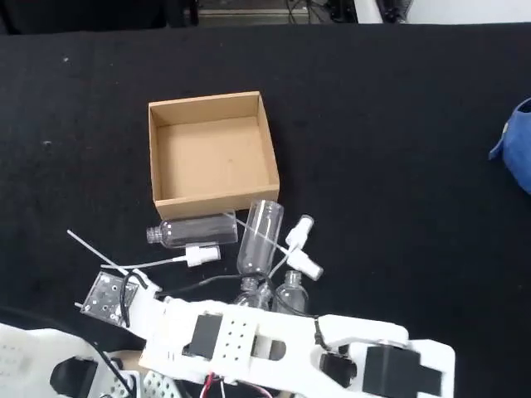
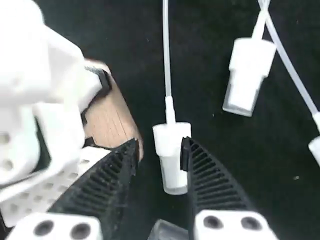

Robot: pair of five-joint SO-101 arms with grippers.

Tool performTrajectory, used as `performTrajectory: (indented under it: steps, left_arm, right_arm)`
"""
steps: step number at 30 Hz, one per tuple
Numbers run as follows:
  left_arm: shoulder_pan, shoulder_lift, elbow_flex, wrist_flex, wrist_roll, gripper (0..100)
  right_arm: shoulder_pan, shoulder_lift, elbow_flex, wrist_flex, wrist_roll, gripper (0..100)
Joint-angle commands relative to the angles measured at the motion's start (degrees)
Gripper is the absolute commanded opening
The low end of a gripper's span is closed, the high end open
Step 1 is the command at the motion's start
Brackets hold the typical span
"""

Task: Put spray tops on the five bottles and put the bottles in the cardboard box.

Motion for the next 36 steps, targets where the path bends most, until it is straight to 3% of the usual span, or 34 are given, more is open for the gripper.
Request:
performTrajectory:
  steps: [1, 13, 16, 17, 21, 30, 36]
  left_arm:
    - [-1.01, 1.32, -0.92, -0.35, -0.18, 3]
    - [-0.92, 1.23, -2.68, 5.45, -0.53, 3]
    - [-0.92, 1.32, -5.58, 8.62, -0.53, 3]
    - [-0.92, 1.32, -6.37, 9.85, -0.53, 3]
    - [-0.22, 1.32, -9.45, 14.42, -0.53, 3]
    - [5.85, 1.23, -10.86, 19.87, -0.26, 3]
    - [9.45, -3.43, -10.51, 21.80, -0.09, 3]
  right_arm:
    - [-1.67, 4.09, -2.95, -2.29, -0.44, 12.8]
    - [2.55, 12.88, -7.69, -3.69, -0.44, 12.2]
    - [3.34, 12.88, -7.52, -3.69, 0.62, 0.9]
    - [3.87, 12.88, -7.52, -3.34, 2.29, 1.3]
    - [6.51, 8.57, -8.84, 4.31, 8.44, 1.1]
    - [17.49, -16.48, -10.68, 24.44, 14.77, 1.0]
    - [33.67, -30.02, -11.03, 34.99, 21.01, 1.0]
